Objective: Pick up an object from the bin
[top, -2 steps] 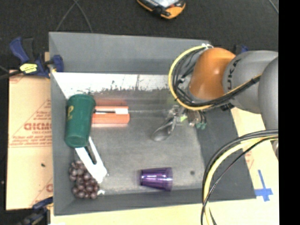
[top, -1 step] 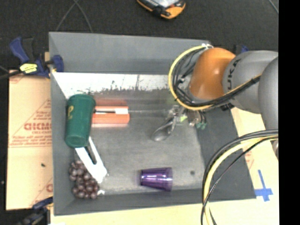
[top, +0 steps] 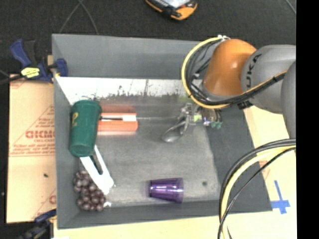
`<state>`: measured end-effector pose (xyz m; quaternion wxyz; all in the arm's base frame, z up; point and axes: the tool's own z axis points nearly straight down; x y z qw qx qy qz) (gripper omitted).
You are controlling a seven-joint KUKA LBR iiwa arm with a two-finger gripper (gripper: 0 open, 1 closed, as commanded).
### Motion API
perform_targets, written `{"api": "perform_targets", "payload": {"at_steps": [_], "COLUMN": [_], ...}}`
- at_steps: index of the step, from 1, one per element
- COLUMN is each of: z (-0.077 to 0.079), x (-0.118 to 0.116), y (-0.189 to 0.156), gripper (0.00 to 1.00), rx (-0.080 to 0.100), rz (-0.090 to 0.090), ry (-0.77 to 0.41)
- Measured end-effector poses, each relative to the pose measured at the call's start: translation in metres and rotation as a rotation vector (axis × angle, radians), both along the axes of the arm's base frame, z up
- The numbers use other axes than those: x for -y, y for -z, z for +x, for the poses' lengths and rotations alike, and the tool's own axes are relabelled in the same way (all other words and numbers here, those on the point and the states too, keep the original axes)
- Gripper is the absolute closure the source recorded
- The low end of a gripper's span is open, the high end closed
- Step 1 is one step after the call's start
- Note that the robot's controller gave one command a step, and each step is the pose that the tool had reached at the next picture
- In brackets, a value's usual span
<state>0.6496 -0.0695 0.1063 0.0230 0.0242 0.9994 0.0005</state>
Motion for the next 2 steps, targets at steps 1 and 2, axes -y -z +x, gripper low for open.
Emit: {"api": "perform_targets", "payload": {"at_steps": [1,2], "z": [-0.017,-0.006], "x": [0.001,0.002], "y": [0.021,-0.008], "gripper": [1.0,1.0], "rx": [-0.006,0.009], "rz": [0.0,0.0], "ry": [0.005,0.011]}}
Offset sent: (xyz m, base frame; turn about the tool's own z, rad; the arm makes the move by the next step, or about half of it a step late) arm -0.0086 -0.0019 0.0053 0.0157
